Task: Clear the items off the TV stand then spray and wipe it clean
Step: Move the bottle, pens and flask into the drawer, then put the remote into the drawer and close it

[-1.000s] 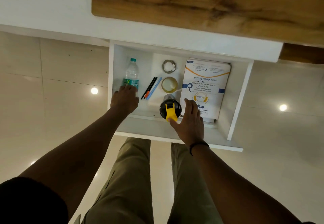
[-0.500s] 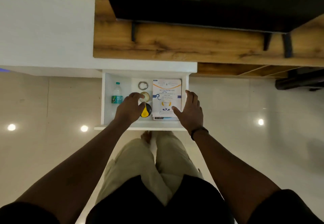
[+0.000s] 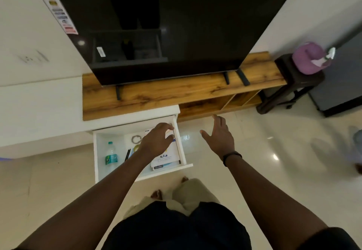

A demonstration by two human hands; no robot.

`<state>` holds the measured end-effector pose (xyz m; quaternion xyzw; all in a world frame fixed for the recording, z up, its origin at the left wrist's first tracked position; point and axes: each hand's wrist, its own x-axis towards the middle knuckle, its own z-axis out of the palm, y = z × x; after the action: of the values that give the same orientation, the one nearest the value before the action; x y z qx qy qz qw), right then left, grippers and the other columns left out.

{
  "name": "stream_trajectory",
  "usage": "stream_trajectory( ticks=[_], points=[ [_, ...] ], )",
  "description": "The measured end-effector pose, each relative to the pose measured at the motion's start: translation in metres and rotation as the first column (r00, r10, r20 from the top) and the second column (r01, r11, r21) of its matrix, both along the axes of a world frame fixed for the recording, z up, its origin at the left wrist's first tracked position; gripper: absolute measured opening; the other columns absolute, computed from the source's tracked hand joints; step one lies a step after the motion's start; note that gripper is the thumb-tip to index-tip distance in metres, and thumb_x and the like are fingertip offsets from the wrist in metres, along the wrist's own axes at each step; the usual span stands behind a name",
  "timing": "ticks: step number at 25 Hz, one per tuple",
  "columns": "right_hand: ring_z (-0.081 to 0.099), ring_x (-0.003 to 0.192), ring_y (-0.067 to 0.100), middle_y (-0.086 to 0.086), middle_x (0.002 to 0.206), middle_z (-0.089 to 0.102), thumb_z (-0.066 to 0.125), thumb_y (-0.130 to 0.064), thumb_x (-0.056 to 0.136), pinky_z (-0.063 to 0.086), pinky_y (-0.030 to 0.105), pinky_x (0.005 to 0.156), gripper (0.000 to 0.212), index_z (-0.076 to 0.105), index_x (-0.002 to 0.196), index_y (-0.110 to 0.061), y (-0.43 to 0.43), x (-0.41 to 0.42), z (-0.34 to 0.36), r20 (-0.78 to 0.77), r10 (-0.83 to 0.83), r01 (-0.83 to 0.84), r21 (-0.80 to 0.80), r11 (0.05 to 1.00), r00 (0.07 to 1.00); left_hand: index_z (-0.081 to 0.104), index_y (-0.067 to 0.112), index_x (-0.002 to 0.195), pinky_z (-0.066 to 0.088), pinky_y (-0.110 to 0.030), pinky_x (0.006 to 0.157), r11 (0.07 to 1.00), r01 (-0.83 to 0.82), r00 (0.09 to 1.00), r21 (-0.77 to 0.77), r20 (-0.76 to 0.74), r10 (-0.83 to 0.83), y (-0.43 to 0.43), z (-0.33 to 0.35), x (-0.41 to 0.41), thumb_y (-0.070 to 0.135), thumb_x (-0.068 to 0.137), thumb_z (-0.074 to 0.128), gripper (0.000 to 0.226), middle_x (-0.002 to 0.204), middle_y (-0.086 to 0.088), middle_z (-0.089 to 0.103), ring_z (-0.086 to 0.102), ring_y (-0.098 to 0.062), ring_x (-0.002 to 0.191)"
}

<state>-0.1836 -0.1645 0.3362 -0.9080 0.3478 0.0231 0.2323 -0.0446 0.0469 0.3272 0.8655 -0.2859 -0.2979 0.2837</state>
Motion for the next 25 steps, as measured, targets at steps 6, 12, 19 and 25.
stream_trajectory(
  ticks=[6, 12, 19, 25],
  points=[
    [0.055, 0.127, 0.028, 0.006, 0.153, 0.038, 0.065, -0.046, 0.096, 0.055, 0.043, 0.087, 0.075, 0.031, 0.154, -0.013, -0.093, -0.038, 0.024, 0.053, -0.137, 0.137, -0.009, 0.99, 0.989, 0.057, 0.029, 0.134, 0.051, -0.037, 0.096, 0.991, 0.126, 0.992, -0.039, 0.032, -0.125, -0.112, 0.027, -0.018, 0.034, 0.101, 0.057, 0.033, 0.142, 0.009, 0.053, 0.06, -0.015, 0.116],
    [0.056, 0.128, 0.027, 0.005, 0.153, 0.039, 0.066, -0.046, 0.097, 0.058, 0.042, 0.091, 0.074, 0.031, 0.154, -0.015, -0.24, -0.075, 0.016, 0.063, -0.207, 0.206, 0.014, 0.978, 0.976, 0.059, 0.023, 0.136, 0.05, -0.035, 0.102, 0.98, 0.197, 0.98, -0.015, 0.039, -0.196, -0.288, 0.027, -0.062, 0.031, 0.102, 0.059, 0.034, 0.145, 0.005, 0.052, 0.057, -0.018, 0.125],
    [0.058, 0.124, 0.024, 0.004, 0.151, 0.042, 0.067, -0.046, 0.096, 0.057, 0.038, 0.088, 0.07, 0.034, 0.151, -0.016, -0.398, -0.096, 0.014, 0.004, -0.189, 0.189, 0.012, 0.982, 0.982, 0.057, 0.025, 0.135, 0.051, -0.04, 0.105, 0.983, 0.179, 0.983, 0.04, 0.032, -0.18, -0.443, 0.029, -0.094, 0.033, 0.103, 0.057, 0.032, 0.149, 0.006, 0.05, 0.053, -0.019, 0.132],
    [0.056, 0.122, 0.024, 0.002, 0.148, 0.044, 0.066, -0.045, 0.097, 0.055, 0.038, 0.081, 0.068, 0.034, 0.151, -0.017, -0.498, -0.043, -0.031, -0.046, -0.127, 0.131, 0.091, 0.987, 0.991, 0.057, 0.023, 0.138, 0.046, -0.037, 0.109, 0.954, 0.237, 0.966, 0.182, 0.061, -0.251, -0.531, -0.025, -0.035, 0.033, 0.102, 0.059, 0.038, 0.148, 0.003, 0.051, 0.049, -0.02, 0.135]
  ],
)
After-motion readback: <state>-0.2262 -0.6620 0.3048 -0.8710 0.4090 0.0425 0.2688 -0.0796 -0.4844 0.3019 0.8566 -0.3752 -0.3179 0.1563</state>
